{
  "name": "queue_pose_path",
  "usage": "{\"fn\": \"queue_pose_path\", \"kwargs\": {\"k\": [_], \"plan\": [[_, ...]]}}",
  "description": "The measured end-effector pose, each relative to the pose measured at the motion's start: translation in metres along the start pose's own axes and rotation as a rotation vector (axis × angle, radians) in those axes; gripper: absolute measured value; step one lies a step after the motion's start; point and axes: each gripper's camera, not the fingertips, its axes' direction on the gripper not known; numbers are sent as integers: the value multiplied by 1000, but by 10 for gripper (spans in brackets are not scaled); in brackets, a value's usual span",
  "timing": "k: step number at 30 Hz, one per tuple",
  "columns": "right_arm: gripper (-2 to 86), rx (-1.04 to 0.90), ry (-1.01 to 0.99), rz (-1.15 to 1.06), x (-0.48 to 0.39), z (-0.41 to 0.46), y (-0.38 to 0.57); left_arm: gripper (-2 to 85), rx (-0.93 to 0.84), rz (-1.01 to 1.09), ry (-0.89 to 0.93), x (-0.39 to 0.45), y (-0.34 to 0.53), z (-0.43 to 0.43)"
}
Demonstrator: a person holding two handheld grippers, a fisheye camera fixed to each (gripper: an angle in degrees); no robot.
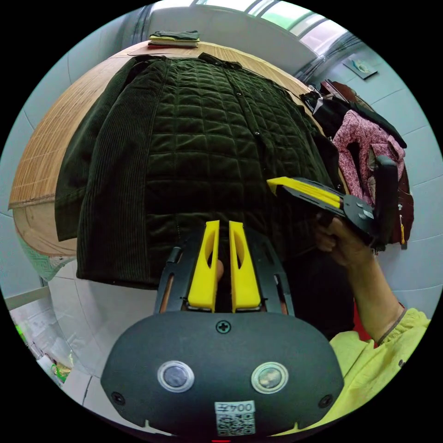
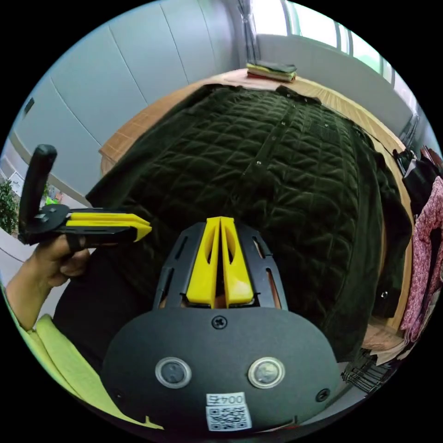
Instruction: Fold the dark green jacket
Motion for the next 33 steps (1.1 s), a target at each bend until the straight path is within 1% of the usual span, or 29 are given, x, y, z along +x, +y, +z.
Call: {"fn": "queue_pose_path", "kwargs": {"k": [1, 3, 5, 6, 7, 8, 9, 10, 12, 14, 16, 17, 19, 22, 24, 25, 28, 30, 33], "plan": [[-7, 58, -28, 31, 6, -16, 4, 26, -2, 2, -9, 1, 1, 0], [-8, 175, -15, 65, 17, -31, 17, 29, -6, 11, -43, 4, 3, -1], [-7, 39, 5, 92, 32, -7, 20, 34, -3, 10, -64, 6, 5, -2], [-7, -81, -31, 107, 43, 15, 21, 37, 0, 9, -64, 5, 5, -4], [-7, 2, -97, 119, 53, 2, 27, 40, 4, 8, -58, 4, 5, -5], [-7, -1, -118, 129, 58, -3, 28, 45, 9, 3, -39, 2, 6, -7], [-7, 36, -149, 159, 67, -15, 31, 54, 16, -6, -12, -3, 7, -9], [-7, 122, -172, 186, 77, -29, 38, 58, 23, -15, 4, -7, 7, -11], [-7, 146, -156, 235, 93, -30, 48, 69, 85, -88, 83, -27, 13, -25], [-7, -15, -162, 267, 111, -4, 51, 73, 159, -160, 138, -49, 21, -40], [-7, 62, -261, 263, 129, -4, 70, 76, 223, -221, 139, -72, 31, -55], [-7, 69, -275, 274, 134, -5, 73, 79, 255, -261, 113, -88, 39, -65], [-7, 149, -370, 299, 148, -9, 89, 86, 287, -342, 57, -115, 54, -77], [-7, 202, -483, 362, 163, -1, 103, 116, 339, -499, -27, -158, 86, -87], [-7, 237, -504, 373, 166, 1, 107, 146, 371, -623, -52, -188, 113, -83], [-7, 247, -497, 369, 164, 2, 108, 154, 373, -645, -44, -195, 120, -79], [-7, 264, -471, 347, 156, 4, 109, 185, 383, -757, 89, -227, 148, -52], [-7, 272, -457, 344, 153, 5, 110, 200, 400, -841, 230, -250, 166, -27], [-7, 297, -449, 367, 151, 6, 114, 205, 438, -885, 333, -269, 177, -6]]}}
